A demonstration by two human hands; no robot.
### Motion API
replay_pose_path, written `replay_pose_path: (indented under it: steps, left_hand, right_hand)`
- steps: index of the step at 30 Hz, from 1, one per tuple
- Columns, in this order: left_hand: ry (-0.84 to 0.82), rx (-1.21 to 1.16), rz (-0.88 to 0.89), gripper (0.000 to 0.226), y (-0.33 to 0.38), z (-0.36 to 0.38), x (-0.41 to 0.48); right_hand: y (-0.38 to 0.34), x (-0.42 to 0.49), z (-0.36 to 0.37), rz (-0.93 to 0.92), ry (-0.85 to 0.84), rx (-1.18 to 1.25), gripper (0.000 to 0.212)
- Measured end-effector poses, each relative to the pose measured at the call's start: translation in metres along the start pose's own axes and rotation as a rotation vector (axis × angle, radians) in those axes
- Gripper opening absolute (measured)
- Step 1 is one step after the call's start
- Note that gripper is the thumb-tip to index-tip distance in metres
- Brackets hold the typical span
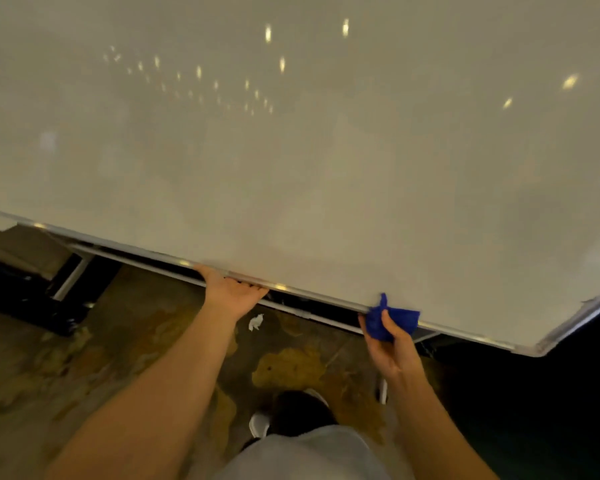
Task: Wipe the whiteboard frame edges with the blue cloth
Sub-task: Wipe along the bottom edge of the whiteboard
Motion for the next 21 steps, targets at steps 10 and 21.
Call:
replay_pose_path:
  steps: [10, 21]
  left_hand:
    - [0.040, 0.004, 0.019, 0.090, 0.055, -0.022, 0.008]
    - [0.136, 0.176, 0.127, 0.097, 0.190, -0.033, 0.022]
  right_hand:
    - [0.156, 0.009, 0.099, 0.308, -0.044, -0.193, 0.020]
    - [0.297, 0.035, 0.176, 0.441, -0.121, -0.261, 0.012]
Point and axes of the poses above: each hand's wrist, its own x-axis towards the middle knuckle, its own z-axis out of the palm, y = z × x, the point moved 7 cm from there along x, towards the middle knuckle, and after that the axes turned 1 degree about -x, right-handed, at the moved point
